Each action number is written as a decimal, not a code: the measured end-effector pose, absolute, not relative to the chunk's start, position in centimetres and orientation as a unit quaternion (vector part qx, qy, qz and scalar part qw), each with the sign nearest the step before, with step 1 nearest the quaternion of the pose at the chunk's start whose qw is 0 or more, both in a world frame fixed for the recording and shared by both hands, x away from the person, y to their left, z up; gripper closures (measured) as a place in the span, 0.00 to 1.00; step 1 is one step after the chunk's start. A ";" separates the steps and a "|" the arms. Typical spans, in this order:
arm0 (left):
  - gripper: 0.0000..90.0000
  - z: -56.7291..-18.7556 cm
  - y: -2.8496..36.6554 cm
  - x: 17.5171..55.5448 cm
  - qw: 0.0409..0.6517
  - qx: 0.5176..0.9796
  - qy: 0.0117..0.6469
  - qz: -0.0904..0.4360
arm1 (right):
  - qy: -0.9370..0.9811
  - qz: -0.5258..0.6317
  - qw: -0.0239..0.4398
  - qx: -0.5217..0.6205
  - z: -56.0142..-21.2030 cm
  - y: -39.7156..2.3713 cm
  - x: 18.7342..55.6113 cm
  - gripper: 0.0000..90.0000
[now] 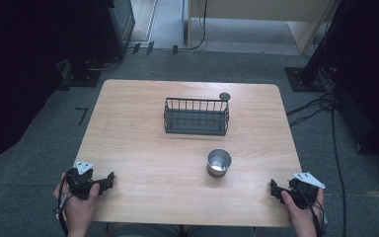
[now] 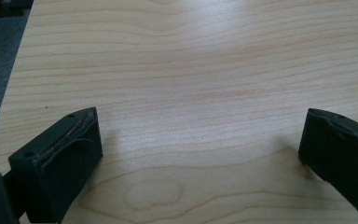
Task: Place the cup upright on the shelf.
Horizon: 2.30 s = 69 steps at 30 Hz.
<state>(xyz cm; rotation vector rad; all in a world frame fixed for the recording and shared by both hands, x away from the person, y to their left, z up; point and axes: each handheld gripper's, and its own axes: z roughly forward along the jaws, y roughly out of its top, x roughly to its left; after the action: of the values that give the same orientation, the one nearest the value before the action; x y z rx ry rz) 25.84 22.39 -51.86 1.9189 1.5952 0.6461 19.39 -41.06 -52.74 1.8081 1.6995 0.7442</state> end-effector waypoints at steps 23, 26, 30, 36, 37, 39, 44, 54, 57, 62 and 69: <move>0.00 -51.9 22.4 25.8 0.279 0.715 0.595 0.241 | 0.641 0.298 0.258 0.659 -51.4 -38.9 19.4 0.02; 0.00 -51.9 22.4 25.8 0.279 0.715 0.595 0.241 | 0.645 0.302 0.259 0.653 -51.1 -38.3 19.6 0.02; 0.00 -51.9 22.4 25.8 0.279 0.715 0.595 0.241 | 0.650 0.310 0.257 0.644 -50.6 -37.0 20.1 0.02; 0.00 -51.9 22.4 25.8 0.279 0.715 0.595 0.241 | 0.657 0.318 0.256 0.634 -50.2 -35.6 20.8 0.02; 0.00 -51.9 22.4 25.8 0.279 0.715 0.595 0.241 | 0.660 0.320 0.254 0.631 -50.1 -35.4 20.9 0.02; 0.00 -51.9 22.4 25.8 0.279 0.715 0.595 0.241 | 0.663 0.324 0.251 0.626 -50.0 -34.8 21.1 0.02; 0.00 -51.9 22.4 25.8 0.279 0.715 0.595 0.241 | 0.671 0.330 0.248 0.616 -49.7 -33.5 21.5 0.02; 0.00 -51.9 22.4 25.8 0.279 0.715 0.595 0.241 | 0.679 0.348 0.238 0.601 -49.4 -31.4 22.0 0.02; 0.00 -51.9 22.4 25.8 0.279 0.715 0.594 0.241 | 0.683 0.353 0.233 0.596 -49.4 -30.7 22.0 0.02; 0.00 -51.9 22.4 25.8 0.279 0.715 0.594 0.241 | 0.689 0.362 0.226 0.585 -49.1 -29.9 22.0 0.02; 0.00 -51.9 22.4 25.8 0.279 0.715 0.594 0.241 | 0.691 0.375 0.223 0.576 -48.6 -29.0 22.1 0.02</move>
<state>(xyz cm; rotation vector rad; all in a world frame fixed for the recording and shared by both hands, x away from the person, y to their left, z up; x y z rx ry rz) 25.85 22.40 -51.86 1.9186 1.5942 0.6464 22.08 -29.02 -48.65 1.5902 1.9088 1.0353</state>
